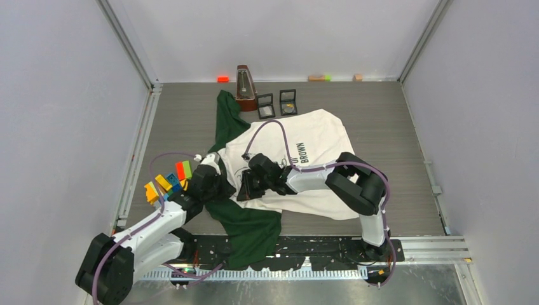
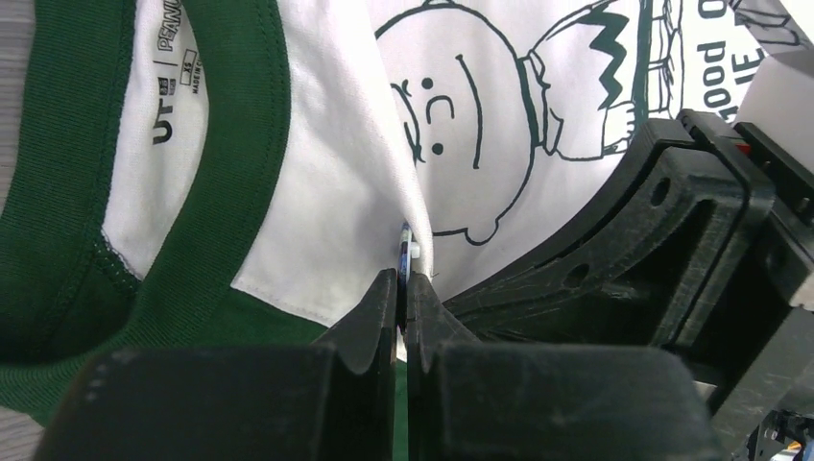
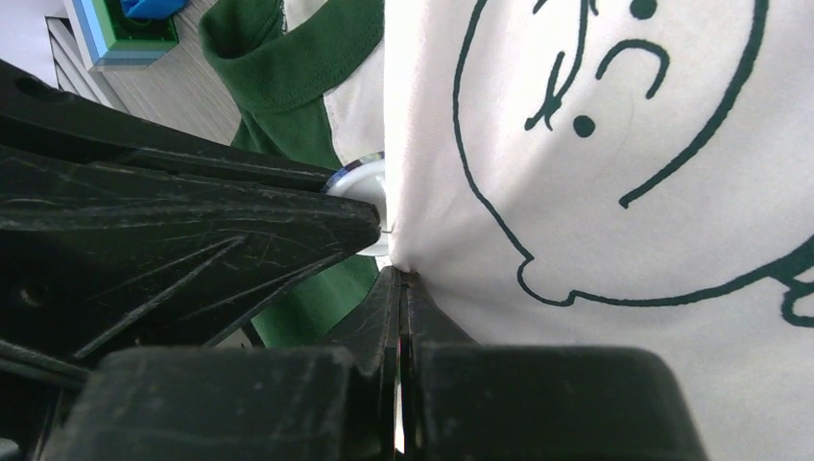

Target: Pin the brooch onto the clothing

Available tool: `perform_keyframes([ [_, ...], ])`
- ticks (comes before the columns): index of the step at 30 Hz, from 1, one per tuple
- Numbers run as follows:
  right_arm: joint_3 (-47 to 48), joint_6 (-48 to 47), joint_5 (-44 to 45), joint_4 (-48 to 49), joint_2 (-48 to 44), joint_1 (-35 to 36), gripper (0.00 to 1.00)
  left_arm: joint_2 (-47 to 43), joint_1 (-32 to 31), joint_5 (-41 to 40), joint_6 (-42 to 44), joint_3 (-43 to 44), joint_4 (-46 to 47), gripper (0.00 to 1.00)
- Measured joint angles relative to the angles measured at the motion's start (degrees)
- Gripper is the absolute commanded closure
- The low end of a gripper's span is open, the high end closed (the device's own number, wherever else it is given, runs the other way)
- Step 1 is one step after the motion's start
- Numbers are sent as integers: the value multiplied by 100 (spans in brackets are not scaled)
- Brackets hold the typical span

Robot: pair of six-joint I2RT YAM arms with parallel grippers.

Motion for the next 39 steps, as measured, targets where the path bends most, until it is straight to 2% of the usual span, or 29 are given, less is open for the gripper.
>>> perform_keyframes([
  [11, 44, 0, -76, -7, 50, -2, 99, -354, 0, -140, -129, -103, 20, 100],
  [14, 42, -2, -63, -11, 42, -2, 86, -356, 28, -111, -114, -103, 22, 100],
  [17, -48, -59, -28, -57, -107, -33, 64, -393, 162, 85, -59, -103, 22, 100],
  [19, -221, -122, -2, -155, -382, -79, 54, -459, 286, 282, 42, -103, 31, 100],
  [23, -748, -417, 24, -348, -1390, -264, 41, -544, 616, 870, 208, -101, 50, 100],
  [27, -1187, -787, -76, -472, -2522, -575, 33, -533, 890, 1604, 234, -15, 2, 100],
  [32, -1613, -1261, -358, -378, -3773, -892, 28, -374, 1071, 2568, 225, 393, -96, 100],
  [39, -2013, -1711, -881, 28, -4400, -973, 27, -79, 1373, 3738, 190, 804, -254, 100],
])
